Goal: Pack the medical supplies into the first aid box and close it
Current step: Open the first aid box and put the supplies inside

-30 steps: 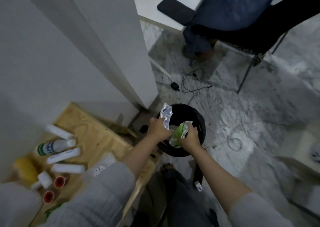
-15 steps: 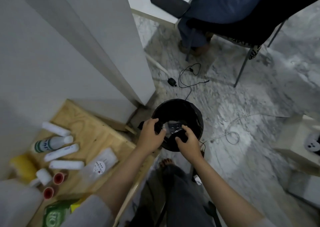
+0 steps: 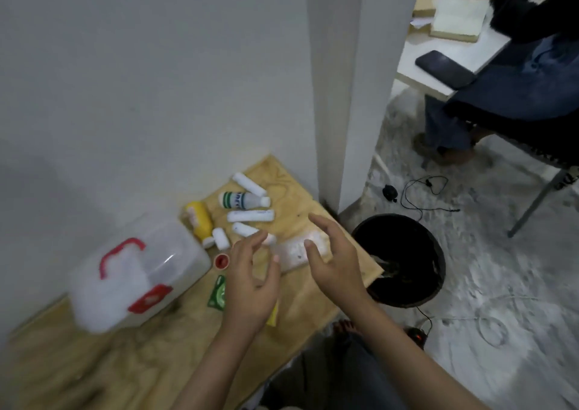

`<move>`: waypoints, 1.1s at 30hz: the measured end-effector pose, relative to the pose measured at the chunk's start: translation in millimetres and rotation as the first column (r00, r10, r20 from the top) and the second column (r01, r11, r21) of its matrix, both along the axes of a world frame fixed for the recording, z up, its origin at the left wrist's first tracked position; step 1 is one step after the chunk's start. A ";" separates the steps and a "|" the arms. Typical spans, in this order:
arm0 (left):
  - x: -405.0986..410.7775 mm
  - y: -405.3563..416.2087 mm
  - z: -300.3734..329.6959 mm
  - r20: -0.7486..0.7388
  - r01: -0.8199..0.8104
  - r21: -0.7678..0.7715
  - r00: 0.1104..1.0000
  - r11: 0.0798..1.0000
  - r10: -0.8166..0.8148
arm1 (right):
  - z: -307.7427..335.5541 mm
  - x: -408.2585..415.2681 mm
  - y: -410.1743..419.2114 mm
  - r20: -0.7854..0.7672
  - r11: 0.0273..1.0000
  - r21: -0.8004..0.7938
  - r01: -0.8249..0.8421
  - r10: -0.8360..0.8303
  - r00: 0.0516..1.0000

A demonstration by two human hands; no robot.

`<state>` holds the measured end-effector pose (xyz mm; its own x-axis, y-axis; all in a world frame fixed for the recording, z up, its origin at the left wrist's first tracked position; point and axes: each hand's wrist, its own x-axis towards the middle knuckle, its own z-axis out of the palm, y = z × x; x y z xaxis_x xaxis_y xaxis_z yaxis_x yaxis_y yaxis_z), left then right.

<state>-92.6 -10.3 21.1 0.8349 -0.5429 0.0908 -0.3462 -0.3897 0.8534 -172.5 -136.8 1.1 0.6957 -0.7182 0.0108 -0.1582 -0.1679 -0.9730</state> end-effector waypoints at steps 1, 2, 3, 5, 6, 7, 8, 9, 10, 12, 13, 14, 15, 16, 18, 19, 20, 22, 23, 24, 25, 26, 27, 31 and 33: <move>2.6 22.4 5.5 0.040 -0.023 -0.024 0.999 0.999 0.024 | 5.9 8.5 18.0 0.037 0.997 -0.057 -0.054 0.057 0.998; 5.0 45.4 9.7 0.073 -0.049 -0.039 0.996 0.998 0.052 | 9.7 17.0 36.0 0.067 0.988 -0.105 -0.109 0.117 0.991; 7.0 68.2 13.8 0.097 -0.086 -0.053 0.991 0.995 0.091 | 13.9 25.0 54.2 0.093 0.975 -0.145 -0.166 0.181 0.979; 12.1 112.0 15.1 0.129 -0.189 -0.091 0.971 0.978 0.200 | 17.5 40.6 87.1 0.118 0.934 -0.234 -0.271 0.304 0.945; 14.4 132.7 13.2 0.141 -0.241 -0.109 0.957 0.965 0.255 | 17.4 48.0 101.4 0.126 0.903 -0.286 -0.320 0.367 0.922; 17.4 151.6 9.9 0.146 -0.289 -0.121 0.941 0.950 0.305 | 17.0 55.0 113.7 0.127 0.865 -0.340 -0.369 0.431 0.893; 19.7 168.3 7.3 0.145 -0.334 -0.133 0.925 0.933 0.352 | 17.0 61.7 124.3 0.114 0.823 -0.386 -0.417 0.491 0.864; 21.8 183.0 4.6 0.139 -0.376 -0.138 0.909 0.916 0.394 | 17.4 68.0 133.0 0.089 0.781 -0.421 -0.461 0.541 0.836; 24.2 195.3 1.7 0.138 -0.411 -0.134 0.894 0.902 0.427 | 18.0 74.3 139.5 0.063 0.742 -0.452 -0.494 0.580 0.813; 29.0 213.6 -4.5 0.146 -0.456 -0.104 0.872 0.884 0.467 | 18.2 87.9 147.0 0.011 0.657 -0.528 -0.538 0.639 0.769; 32.1 219.7 -7.6 0.152 -0.471 -0.087 0.865 0.878 0.479 | 17.7 94.7 148.8 -0.016 0.614 -0.562 -0.554 0.661 0.750; 36.1 223.5 -10.5 0.155 -0.485 -0.069 0.858 0.872 0.489 | 16.1 102.5 148.6 -0.044 0.574 -0.592 -0.566 0.678 0.734; 40.8 226.1 -13.6 0.156 -0.495 -0.051 0.854 0.867 0.497 | 14.0 110.5 147.0 -0.072 0.535 -0.620 -0.574 0.690 0.720; 46.0 227.0 -16.5 0.157 -0.499 -0.034 0.853 0.866 0.498 | 11.3 118.6 143.9 -0.101 0.494 -0.649 -0.578 0.697 0.709; 57.6 226.4 -25.3 0.162 -0.486 -0.004 0.862 0.874 0.480 | 4.0 133.2 135.9 -0.167 0.395 -0.706 -0.587 0.714 0.680; 63.7 225.2 -31.0 0.163 -0.475 0.000 0.868 0.880 0.469 | -0.3 139.7 131.2 -0.195 0.344 -0.731 -0.590 0.723 0.663; 69.9 223.9 -37.9 0.166 -0.467 -0.001 0.872 0.884 0.461 | -4.8 145.5 126.8 -0.213 0.299 -0.752 -0.587 0.733 0.646; 79.8 221.0 -53.9 0.188 -0.457 -0.018 0.872 0.889 0.452 | -16.4 153.8 118.9 -0.222 0.238 -0.783 -0.575 0.756 0.616; 82.7 219.7 -61.6 0.200 -0.455 -0.038 0.869 0.890 0.453 | -22.4 156.2 116.1 -0.214 0.219 -0.797 -0.563 0.769 0.602; 84.9 218.9 -68.8 0.212 -0.457 -0.061 0.863 0.887 0.459 | -28.3 157.8 113.9 -0.204 0.201 -0.813 -0.546 0.780 0.592; 86.7 218.7 -75.3 0.232 -0.459 -0.083 0.855 0.885 0.465 | -33.6 158.9 112.6 -0.193 0.184 -0.833 -0.521 0.786 0.587; 88.1 218.7 -81.3 0.259 -0.459 -0.102 0.845 0.883 0.469 | -38.9 160.1 111.9 -0.182 0.168 -0.856 -0.489 0.787 0.590; 89.7 219.2 -86.5 0.291 -0.455 -0.119 0.834 0.883 0.469 | -43.7 161.8 111.7 -0.169 0.155 -0.879 -0.451 0.783 0.599; 95.8 219.8 -100.5 0.356 -0.449 -0.161 0.804 0.879 0.476 | -58.8 168.6 111.8 -0.095 0.107 -0.957 -0.269 0.761 0.642; 97.5 218.7 -104.3 0.371 -0.459 -0.171 0.789 0.872 0.489 | -64.1 172.5 110.3 -0.080 0.054 -0.981 -0.184 0.759 0.647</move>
<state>4.9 208.4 -83.2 0.8716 -0.0683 0.4854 -0.4416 -0.5394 0.7170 0.0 -26.5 -63.0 0.5740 0.4961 0.6515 0.6488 -0.7609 0.0078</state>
